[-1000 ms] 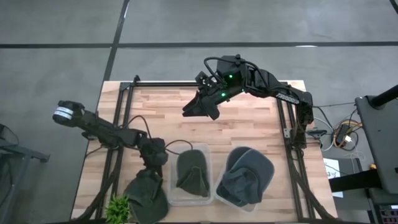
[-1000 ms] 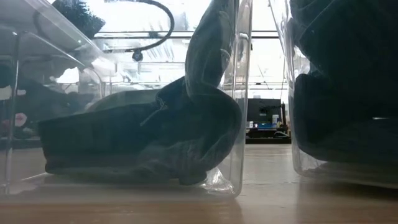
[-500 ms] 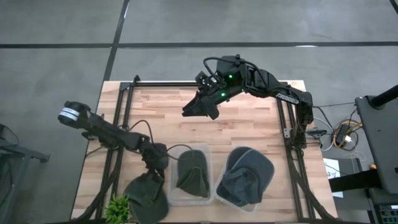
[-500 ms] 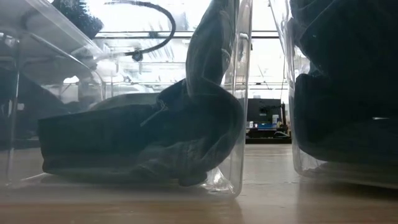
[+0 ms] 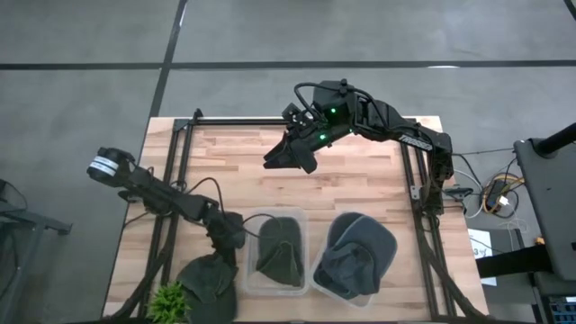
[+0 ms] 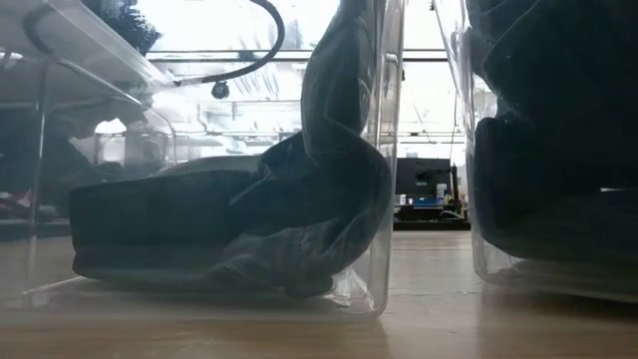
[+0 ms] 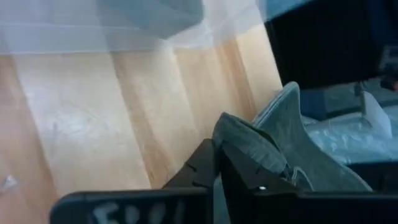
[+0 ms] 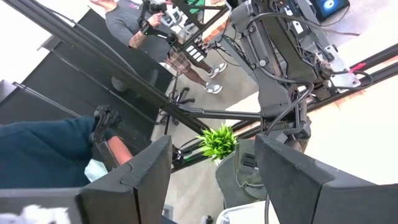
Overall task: Pick & Place hat
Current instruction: Put the black cap into the left transparent bin
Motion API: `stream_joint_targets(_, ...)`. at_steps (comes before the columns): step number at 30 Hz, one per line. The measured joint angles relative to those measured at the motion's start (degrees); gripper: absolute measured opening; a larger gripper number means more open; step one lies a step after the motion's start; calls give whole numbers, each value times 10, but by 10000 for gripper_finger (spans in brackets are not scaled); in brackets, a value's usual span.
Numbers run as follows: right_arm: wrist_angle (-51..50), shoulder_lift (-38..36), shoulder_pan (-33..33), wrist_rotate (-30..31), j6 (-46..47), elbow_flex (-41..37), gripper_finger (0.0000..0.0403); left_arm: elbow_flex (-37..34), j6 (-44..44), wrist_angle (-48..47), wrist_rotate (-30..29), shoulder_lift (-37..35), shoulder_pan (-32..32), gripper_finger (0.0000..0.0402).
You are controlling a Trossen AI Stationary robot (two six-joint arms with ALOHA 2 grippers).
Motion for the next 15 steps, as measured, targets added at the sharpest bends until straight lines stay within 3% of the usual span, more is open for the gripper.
stream_joint_targets(8, 0, 0, 0, 0, -5, 0, 224, 2, -83, -20, 1, -18, 4, 2)
stream_joint_targets(15, 0, 0, 0, 0, -15, 0, 224, 24, -86, -108, -9, -99, 5, 1)
